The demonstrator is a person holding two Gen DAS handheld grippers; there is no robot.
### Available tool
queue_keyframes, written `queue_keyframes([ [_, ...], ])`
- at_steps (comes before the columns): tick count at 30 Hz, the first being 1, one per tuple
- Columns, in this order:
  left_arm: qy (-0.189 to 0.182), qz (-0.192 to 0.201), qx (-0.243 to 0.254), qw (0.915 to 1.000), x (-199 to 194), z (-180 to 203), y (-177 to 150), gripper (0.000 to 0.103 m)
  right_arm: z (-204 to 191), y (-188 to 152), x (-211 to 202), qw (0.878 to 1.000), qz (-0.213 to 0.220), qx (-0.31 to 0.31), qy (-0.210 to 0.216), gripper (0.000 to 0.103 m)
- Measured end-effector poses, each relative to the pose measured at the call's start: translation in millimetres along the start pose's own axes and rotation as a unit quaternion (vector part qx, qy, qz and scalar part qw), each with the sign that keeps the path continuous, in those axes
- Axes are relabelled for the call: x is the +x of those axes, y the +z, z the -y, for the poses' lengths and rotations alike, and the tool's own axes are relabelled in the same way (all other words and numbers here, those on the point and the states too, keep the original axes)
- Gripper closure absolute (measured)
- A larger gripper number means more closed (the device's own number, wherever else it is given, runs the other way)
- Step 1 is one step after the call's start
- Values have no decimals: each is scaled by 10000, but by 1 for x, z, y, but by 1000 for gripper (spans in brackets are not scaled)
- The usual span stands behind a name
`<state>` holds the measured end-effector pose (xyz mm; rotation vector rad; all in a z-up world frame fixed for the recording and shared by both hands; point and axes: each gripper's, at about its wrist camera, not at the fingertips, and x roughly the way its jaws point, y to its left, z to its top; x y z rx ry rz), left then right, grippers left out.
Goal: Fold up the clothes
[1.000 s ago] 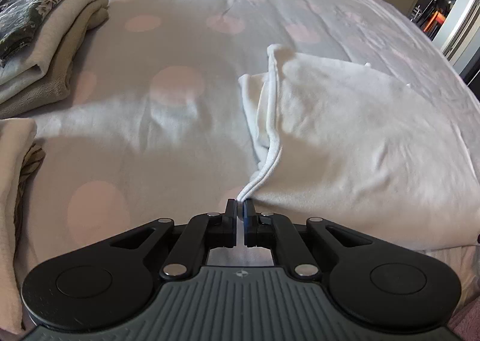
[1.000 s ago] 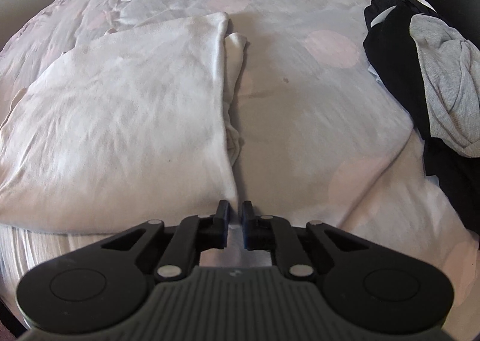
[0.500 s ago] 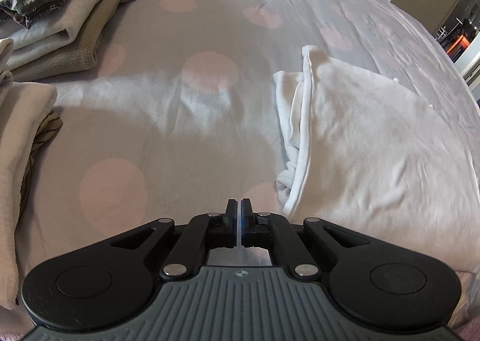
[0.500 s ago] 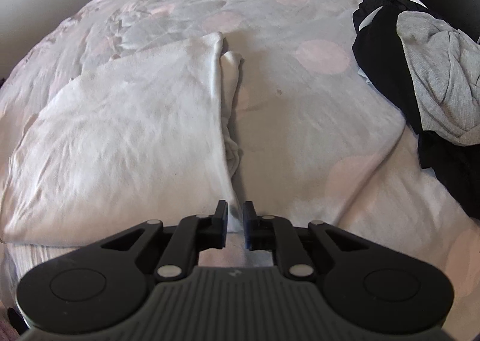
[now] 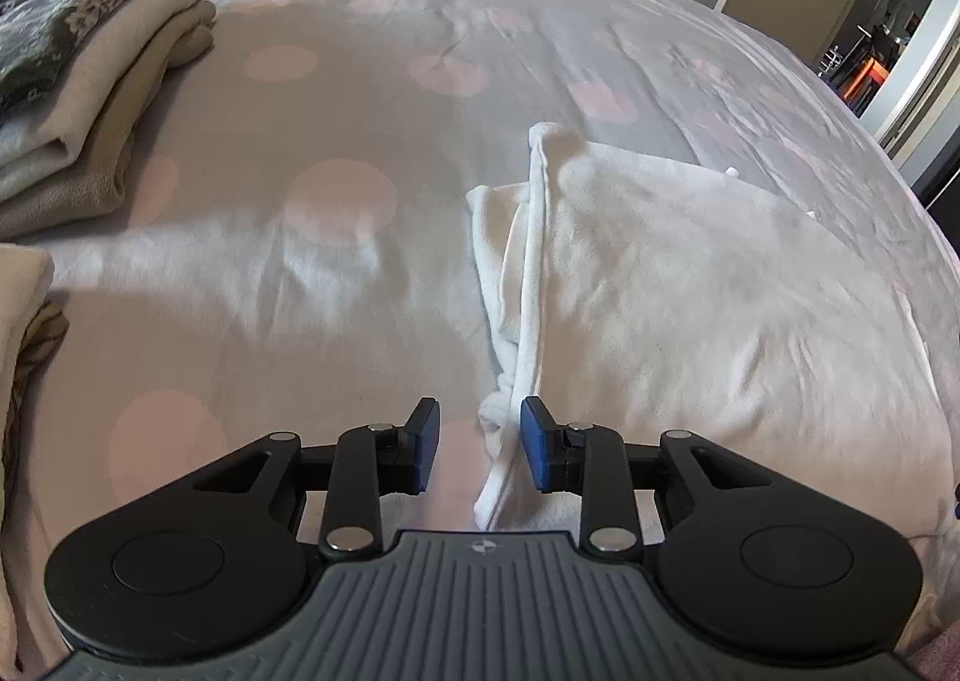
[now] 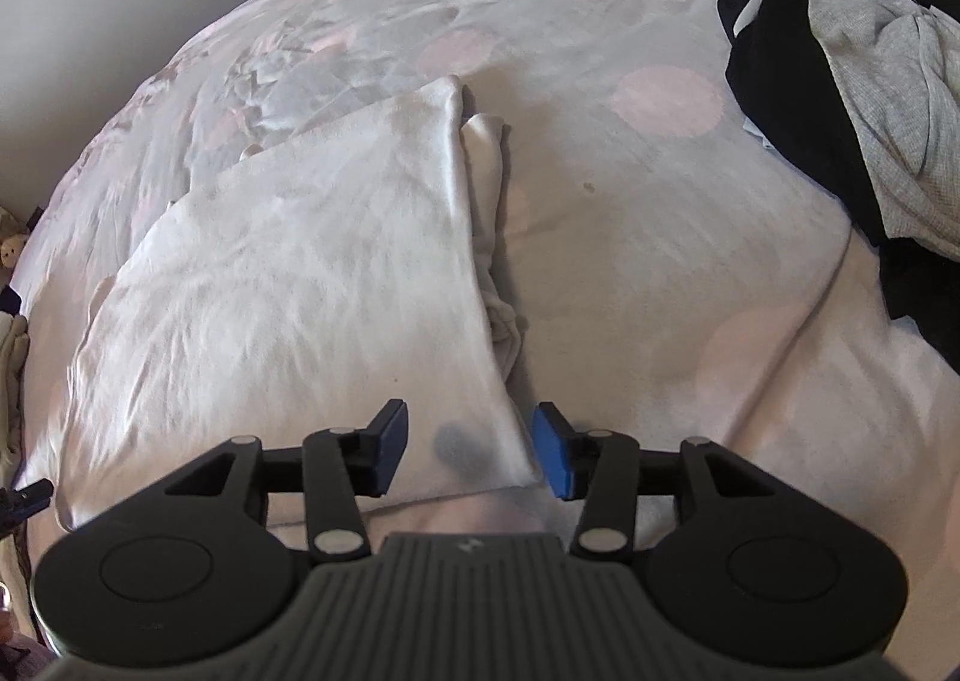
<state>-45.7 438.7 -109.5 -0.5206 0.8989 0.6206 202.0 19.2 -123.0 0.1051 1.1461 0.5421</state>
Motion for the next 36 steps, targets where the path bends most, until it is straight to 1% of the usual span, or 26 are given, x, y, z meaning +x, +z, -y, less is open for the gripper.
queue_keyframes([
  [1, 37, 49, 99, 9999, 1, 3, 2, 74, 2, 2, -1, 9999, 36, 99, 54, 52],
  [2, 44, 112, 180, 9998, 2, 7, 4, 73, 3, 4, -1, 9998, 91, 156, 83, 49],
  [3, 51, 175, 261, 9995, 3, 10, 6, 69, 1, 6, 0, 9998, 114, 147, 41, 47],
  [4, 56, 238, 339, 9991, 3, 14, 8, 62, 0, 8, 2, 9998, 137, 137, -1, 44],
  [6, 66, 350, 488, 9982, 7, 21, 10, 54, -3, 13, 4, 9997, 182, 119, -85, 41],
  [9, 143, 467, 788, 9957, 16, 33, 16, 54, -16, 22, 16, 9992, 177, -165, -316, 39],
  [12, 150, 553, 1015, 9932, 23, 43, 22, 53, -24, 31, 30, 9980, 31, -490, -391, 35],
  [15, 72, 533, 1209, 9912, 34, 50, 23, 51, -34, 31, 47, 9940, -221, -782, -726, 35],
  [17, 34, 371, 1247, 9915, 45, 50, 22, 51, -34, 28, 57, 9924, -406, -817, -831, 34],
  [19, 40, 234, 1266, 9917, 55, 50, 21, 51, -30, 25, 61, 9935, -397, -782, -725, 27],
  [20, 56, 181, 1268, 9918, 59, 50, 20, 51, -29, 25, 62, 9943, -398, -744, -651, 22],
  [22, 7, 193, 1221, 9923, 63, 48, 18, 46, -26, 25, 63, 9955, -416, -683, -511, 15],
  [24, -53, 194, 1142, 9933, 66, 45, 17, 42, -25, 24, 66, 9964, -479, -635, -306, 2],
  [25, -46, 174, 1097, 9938, 67, 44, 17, 38, -24, 24, 68, 9966, -508, -612, -204, 1],
  [27, -41, 122, 986, 9950, 69, 41, 17, 31, -24, 24, 71, 9966, -542, -579, -204, 0],
  [30, -113, 35, 755, 9971, 72, 35, 19, 29, -26, 24, 74, 9966, -533, -580, -252, 0],
  [32, -133, 7, 679, 9976, 72, 33, 20, 28, -32, 21, 77, 9949, -574, -752, -362, 0],
  [36, -71, 24, 735, 9973, 71, 35, 20, 26, -45, 15, 82, 9886, -637, -1199, -644, 0],
])
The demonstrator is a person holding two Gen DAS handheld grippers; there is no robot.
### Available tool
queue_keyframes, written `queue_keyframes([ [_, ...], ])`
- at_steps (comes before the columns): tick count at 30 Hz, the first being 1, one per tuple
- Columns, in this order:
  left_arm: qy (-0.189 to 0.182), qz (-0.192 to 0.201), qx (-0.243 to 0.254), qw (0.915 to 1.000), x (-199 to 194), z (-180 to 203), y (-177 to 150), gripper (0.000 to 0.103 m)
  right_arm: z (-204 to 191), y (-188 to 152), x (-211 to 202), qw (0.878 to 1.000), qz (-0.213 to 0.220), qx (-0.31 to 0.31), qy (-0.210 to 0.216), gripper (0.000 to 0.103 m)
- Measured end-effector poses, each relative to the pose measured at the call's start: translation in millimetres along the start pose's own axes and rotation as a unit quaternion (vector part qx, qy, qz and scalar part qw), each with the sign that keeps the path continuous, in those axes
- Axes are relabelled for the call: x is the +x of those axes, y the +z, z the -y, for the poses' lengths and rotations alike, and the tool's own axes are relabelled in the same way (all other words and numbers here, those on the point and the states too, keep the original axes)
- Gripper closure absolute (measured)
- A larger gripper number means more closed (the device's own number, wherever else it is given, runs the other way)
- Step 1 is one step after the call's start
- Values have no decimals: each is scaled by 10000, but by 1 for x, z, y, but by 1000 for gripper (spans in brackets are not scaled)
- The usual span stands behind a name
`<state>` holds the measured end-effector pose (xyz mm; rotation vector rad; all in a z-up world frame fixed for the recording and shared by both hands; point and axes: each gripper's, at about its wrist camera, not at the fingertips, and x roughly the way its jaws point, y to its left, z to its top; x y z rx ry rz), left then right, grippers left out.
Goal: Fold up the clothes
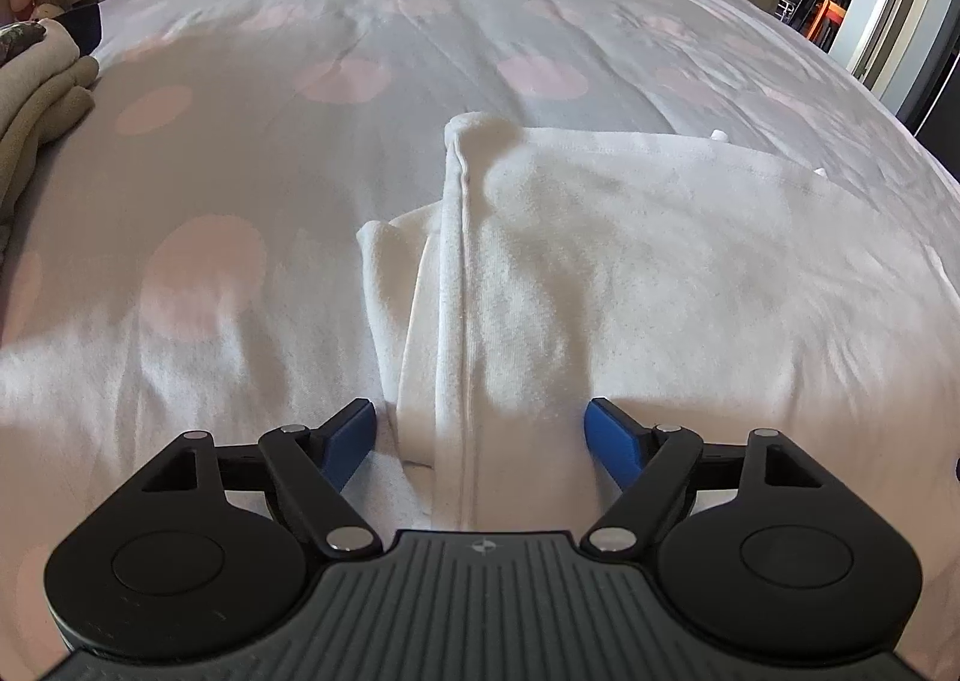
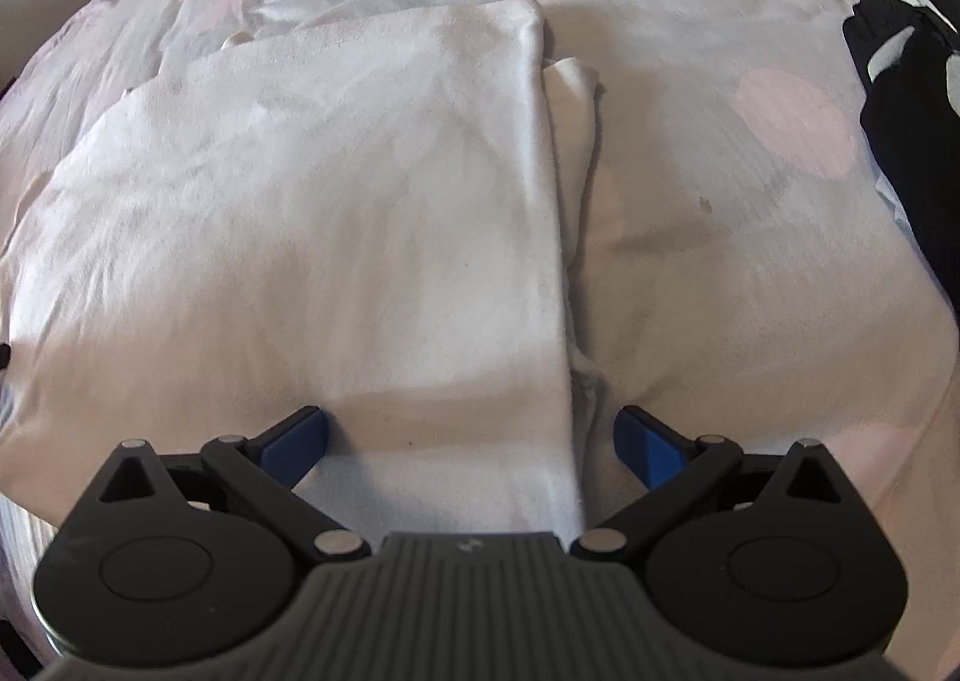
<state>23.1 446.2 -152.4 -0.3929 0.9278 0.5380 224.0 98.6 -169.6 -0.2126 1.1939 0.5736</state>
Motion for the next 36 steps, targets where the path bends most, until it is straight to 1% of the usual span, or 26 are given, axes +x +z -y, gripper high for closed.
queue_keyframes([
  [2, 41, 23, 31, 10000, -4, 0, 2, 27, 1, -1, -1, 10000, 19, 16, -4, 0],
  [3, 75, 54, 50, 9999, -6, 0, 4, 31, 3, -1, -2, 10000, 46, 64, 26, 0],
  [4, 130, 163, 57, 9998, -11, 1, 5, 32, 4, -1, -3, 9999, 72, 112, 55, 0],
  [6, 212, 452, 39, 9987, -23, 3, 9, 32, 9, 0, -9, 9995, 146, 250, 156, 0],
  [8, 152, 699, 140, 9973, -33, 9, 16, 31, 11, 2, -18, 9986, 382, 323, 151, 1],
  [9, 122, 817, 186, 9964, -38, 11, 20, 28, 11, 4, -24, 9976, 617, 317, 89, 1],
  [11, 57, 1005, 241, 9946, -39, 18, 31, 28, 11, 9, -36, 9938, 1073, 287, -50, 1],
  [13, -19, 1210, 188, 9925, -37, 23, 40, 28, 12, 18, -42, 9913, 1290, 205, -151, 1],
  [14, -60, 1306, 114, 9913, -35, 25, 44, 28, 13, 22, -42, 9912, 1306, 169, -93, 1],
  [16, -129, 1355, -116, 9906, -26, 22, 48, 28, 16, 32, -41, 9917, 1279, 100, 66, 1],
  [18, -189, 1290, -327, 9909, -16, 17, 50, 28, 19, 42, -38, 9920, 1243, 84, 209, 1],
  [19, -199, 1244, -355, 9914, -13, 14, 50, 28, 20, 48, -36, 9918, 1251, 102, 251, 1],
  [22, -253, 1199, -199, 9923, -6, 9, 52, 28, 28, 65, -37, 9902, 1369, 239, 159, 1],
  [26, -291, 1105, -50, 9934, 3, 9, 53, 28, 45, 91, -38, 9881, 1398, 574, 274, 2],
  [27, -228, 1081, -47, 9939, 5, 9, 52, 28, 49, 97, -38, 9875, 1420, 613, 294, 2],
  [28, -167, 1059, -41, 9942, 8, 10, 52, 28, 53, 102, -38, 9869, 1442, 652, 314, 4],
  [29, -116, 1048, -15, 9944, 10, 10, 52, 28, 55, 107, -36, 9869, 1428, 671, 335, 12],
  [30, -83, 1013, 18, 9948, 12, 9, 52, 28, 57, 112, -34, 9869, 1413, 690, 357, 23],
  [31, -65, 966, 35, 9953, 15, 9, 52, 28, 59, 116, -30, 9873, 1365, 720, 384, 27],
  [32, -46, 919, 50, 9957, 17, 8, 52, 28, 60, 119, -25, 9878, 1292, 742, 448, 34],
  [33, -20, 870, 54, 9962, 19, 7, 52, 28, 61, 122, -20, 9883, 1219, 765, 512, 37],
  [36, 25, 794, 65, 9968, 22, 5, 52, 28, 59, 122, -6, 9894, 1047, 734, 690, 38],
])
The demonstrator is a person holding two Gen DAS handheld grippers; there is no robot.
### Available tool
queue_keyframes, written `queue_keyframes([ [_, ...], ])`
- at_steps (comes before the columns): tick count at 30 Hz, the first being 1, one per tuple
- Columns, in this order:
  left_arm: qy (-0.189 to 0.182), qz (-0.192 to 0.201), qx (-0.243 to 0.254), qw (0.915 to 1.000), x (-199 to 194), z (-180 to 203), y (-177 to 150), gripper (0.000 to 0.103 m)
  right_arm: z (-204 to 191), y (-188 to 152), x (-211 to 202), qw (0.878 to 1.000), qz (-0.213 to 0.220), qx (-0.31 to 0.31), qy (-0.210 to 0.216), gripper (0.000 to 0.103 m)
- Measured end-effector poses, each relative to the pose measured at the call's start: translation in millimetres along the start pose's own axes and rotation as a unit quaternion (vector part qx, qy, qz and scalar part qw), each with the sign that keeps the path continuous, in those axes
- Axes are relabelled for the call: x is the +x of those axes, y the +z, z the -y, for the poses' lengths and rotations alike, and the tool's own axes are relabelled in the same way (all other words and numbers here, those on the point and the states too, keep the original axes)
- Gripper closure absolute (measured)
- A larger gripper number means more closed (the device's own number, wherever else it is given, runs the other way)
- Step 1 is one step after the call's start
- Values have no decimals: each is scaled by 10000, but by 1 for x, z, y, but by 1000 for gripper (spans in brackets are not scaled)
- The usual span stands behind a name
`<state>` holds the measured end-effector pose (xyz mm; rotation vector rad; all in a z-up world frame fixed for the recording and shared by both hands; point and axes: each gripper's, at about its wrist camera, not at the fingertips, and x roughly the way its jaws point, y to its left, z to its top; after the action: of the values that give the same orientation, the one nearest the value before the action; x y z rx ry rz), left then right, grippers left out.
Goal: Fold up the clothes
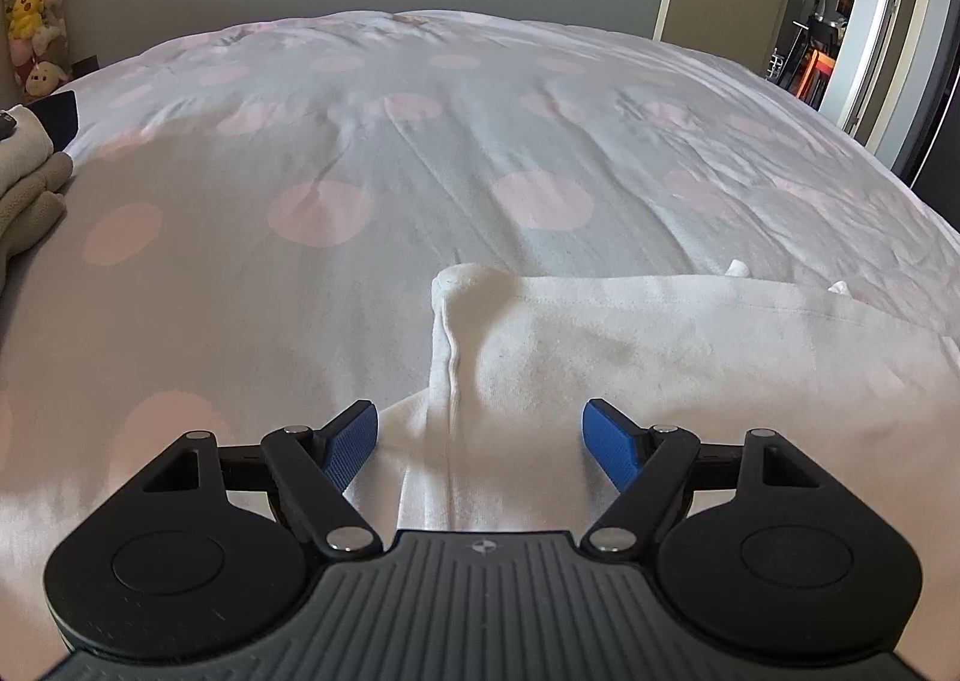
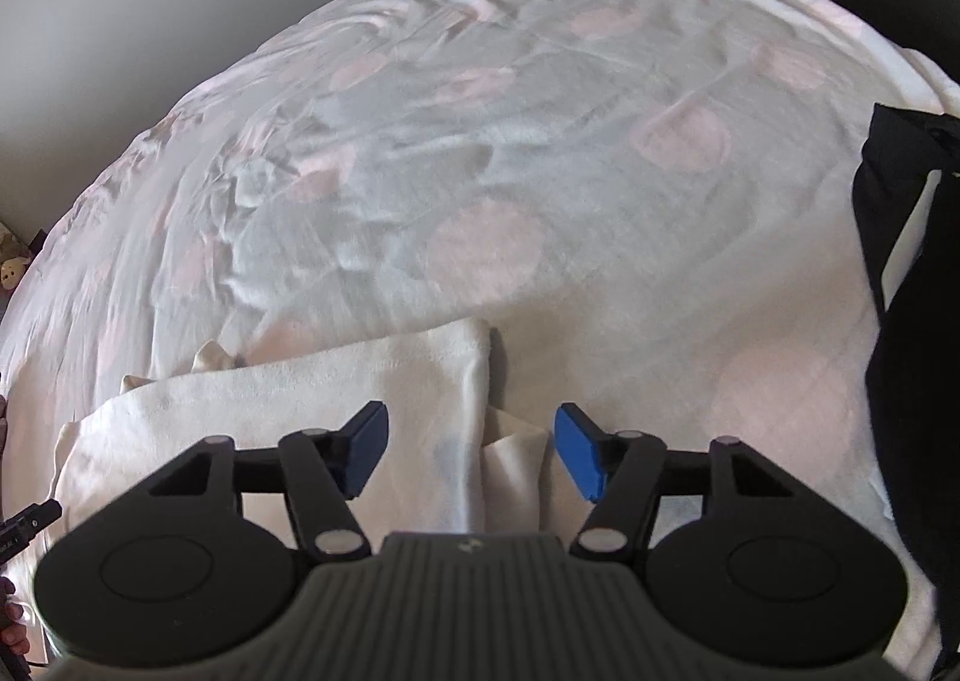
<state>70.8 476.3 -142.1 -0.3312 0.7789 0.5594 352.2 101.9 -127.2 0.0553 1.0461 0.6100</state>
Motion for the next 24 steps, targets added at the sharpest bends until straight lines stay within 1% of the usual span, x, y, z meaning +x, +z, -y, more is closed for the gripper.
queue_keyframes([
  [6, 1, 46, 58, 10000, -1, 0, 2, 28, 2, -15, 13, 9993, -270, -226, -120, 46],
  [7, 2, 43, 82, 10000, -1, 0, 2, 28, 5, -17, 15, 9992, -314, -204, -159, 48],
  [8, -7, 26, 121, 9999, -1, 0, 3, 28, 8, -20, 17, 9990, -357, -182, -198, 53],
  [10, 6, -3, 187, 9998, -2, 1, 3, 28, 10, -24, 18, 9992, -300, -171, -178, 54],
  [11, 23, -16, 216, 9998, -3, 1, 4, 28, 8, -25, 18, 9994, -299, -152, -127, 63],
  [12, 41, -27, 241, 9997, -3, 1, 4, 28, 6, -25, 18, 9994, -299, -134, -76, 75],
  [13, 60, -24, 245, 9997, -4, 1, 4, 28, 4, -26, 18, 9995, -298, -115, -25, 79],
  [14, 78, -22, 249, 9997, -6, 0, 5, 28, 0, -26, 17, 9994, -285, -169, -66, 84],
  [18, 58, -27, 280, 9996, -13, -3, 8, 30, -17, -26, 8, 9989, -155, -370, -241, 88],
  [21, -72, -73, 241, 9997, -20, -9, 12, 30, -28, -22, -11, 9993, 10, -347, -171, 89],
  [24, -198, -100, 29, 9998, -25, -18, 15, 30, -50, -18, -33, 9991, 121, -406, -26, 90],
])
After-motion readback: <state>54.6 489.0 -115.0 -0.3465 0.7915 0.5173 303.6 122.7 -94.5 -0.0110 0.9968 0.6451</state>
